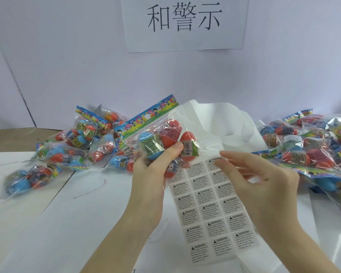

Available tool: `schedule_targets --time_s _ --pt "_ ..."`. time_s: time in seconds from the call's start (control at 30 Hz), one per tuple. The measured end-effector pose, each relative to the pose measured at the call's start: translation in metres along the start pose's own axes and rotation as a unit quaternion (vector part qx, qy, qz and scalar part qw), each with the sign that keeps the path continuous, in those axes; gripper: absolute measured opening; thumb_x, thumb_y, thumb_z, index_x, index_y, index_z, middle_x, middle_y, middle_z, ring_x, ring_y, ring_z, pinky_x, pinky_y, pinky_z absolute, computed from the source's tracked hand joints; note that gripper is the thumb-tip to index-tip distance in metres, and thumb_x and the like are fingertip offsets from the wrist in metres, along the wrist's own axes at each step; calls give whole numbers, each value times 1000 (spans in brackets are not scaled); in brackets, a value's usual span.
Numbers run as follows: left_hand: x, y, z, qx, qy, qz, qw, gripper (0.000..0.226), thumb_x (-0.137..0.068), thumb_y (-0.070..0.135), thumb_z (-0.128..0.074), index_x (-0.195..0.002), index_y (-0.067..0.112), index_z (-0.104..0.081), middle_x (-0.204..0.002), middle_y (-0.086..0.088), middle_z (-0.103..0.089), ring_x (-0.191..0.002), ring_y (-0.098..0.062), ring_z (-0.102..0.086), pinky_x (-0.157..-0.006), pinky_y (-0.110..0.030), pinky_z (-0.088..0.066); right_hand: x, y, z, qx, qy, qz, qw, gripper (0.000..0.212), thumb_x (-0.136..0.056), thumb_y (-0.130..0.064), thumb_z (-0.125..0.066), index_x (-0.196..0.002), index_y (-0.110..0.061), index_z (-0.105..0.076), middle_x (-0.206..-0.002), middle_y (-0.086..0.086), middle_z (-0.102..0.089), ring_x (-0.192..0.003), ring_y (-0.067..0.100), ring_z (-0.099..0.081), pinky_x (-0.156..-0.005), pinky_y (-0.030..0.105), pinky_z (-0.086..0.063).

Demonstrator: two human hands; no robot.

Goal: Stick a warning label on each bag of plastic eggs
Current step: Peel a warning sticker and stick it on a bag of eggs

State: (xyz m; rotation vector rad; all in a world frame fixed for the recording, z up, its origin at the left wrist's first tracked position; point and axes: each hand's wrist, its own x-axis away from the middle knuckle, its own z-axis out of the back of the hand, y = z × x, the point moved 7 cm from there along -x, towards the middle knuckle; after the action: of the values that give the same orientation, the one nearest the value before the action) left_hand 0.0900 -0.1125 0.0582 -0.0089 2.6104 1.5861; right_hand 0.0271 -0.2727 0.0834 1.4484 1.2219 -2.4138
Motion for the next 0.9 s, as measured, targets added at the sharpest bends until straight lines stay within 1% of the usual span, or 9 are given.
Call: schedule_targets --time_s 0.1,0.2,0.37,0.43,0.5,0.67,0.73,0.8,0.9 --pt "-2 -3 3 19 17 11 1000 21 -54 20 -70 -73 11 -75 -79 -4 -75 -66 -11 -70 -54 -16 -51 2 -3 0 56 15 59 997 6 -72 -16 -72 -76 -15 -76 -60 -3 -69 -59 12 -59 -51 25 -44" --pt "-2 -5 5 34 36 15 999 24 -54 19 -70 -76 10 -72 -76 -6 -74 -62 -12 -69 -53 -18 -52 3 -4 -2 55 10 63 996 5 -72 -15 -71 -75 -14 -76 -64 -8 -68 -64 11 -58 -51 21 -43" --pt "-2 -4 6 42 56 6 998 27 -53 21 -71 -78 10 -71 -76 -4 -74 -63 -11 -69 -54 -17 -52 2 3 -7 3 -28 26 999 8 -72 -10 -79 -76 -15 -74 -83 -9 -63 -74 -2 -54 -65 13 -42" --pt "-1 -5 7 34 63 6 997 26 -57 20 -71 -80 9 -71 -75 -4 -74 -63 -10 -69 -52 -17 -51 2 4 -10 15 -50 26 998 9 -72 -9 -80 -75 -14 -73 -88 -7 -59 -83 0 -52 -71 13 -40" --pt "-2 -7 10 28 72 7 997 12 -68 14 -72 -79 11 -72 -75 -2 -74 -62 -10 -69 -51 -16 -50 4 2 -15 19 -81 26 996 11 -72 -9 -80 -74 -14 -71 -92 -5 -58 -87 5 -50 -76 11 -37" --pt "-4 -8 17 13 100 7 995 5 -78 10 -69 -82 13 -71 -74 2 -73 -62 -7 -68 -50 -15 -49 6 -6 -22 2 -130 41 991 8 -75 -23 -63 -77 -18 -57 -93 -8 -53 -96 5 -48 -85 7 -32" --pt "-4 -9 20 10 107 11 994 5 -78 11 -70 -83 13 -71 -74 2 -73 -64 -7 -68 -52 -15 -50 6 -6 -21 -18 -132 27 991 15 -73 -24 -59 -82 -25 -47 -94 -10 -55 -93 3 -48 -83 7 -32" --pt "-5 -8 21 3 109 11 994 5 -77 12 -70 -81 15 -71 -76 1 -74 -67 -9 -69 -54 -16 -51 4 -3 -19 -70 -123 -23 990 29 -68 -17 -60 -86 -31 -42 -94 -13 -59 -90 1 -51 -80 7 -33" --pt "-3 -4 16 -23 88 -1 996 15 -65 13 -74 -79 15 -71 -72 3 -73 -62 -6 -68 -50 -14 -49 2 3 -16 -163 -105 -88 977 42 -65 -12 -59 -90 -37 -36 -100 -25 -62 -87 1 -57 -77 14 -38"
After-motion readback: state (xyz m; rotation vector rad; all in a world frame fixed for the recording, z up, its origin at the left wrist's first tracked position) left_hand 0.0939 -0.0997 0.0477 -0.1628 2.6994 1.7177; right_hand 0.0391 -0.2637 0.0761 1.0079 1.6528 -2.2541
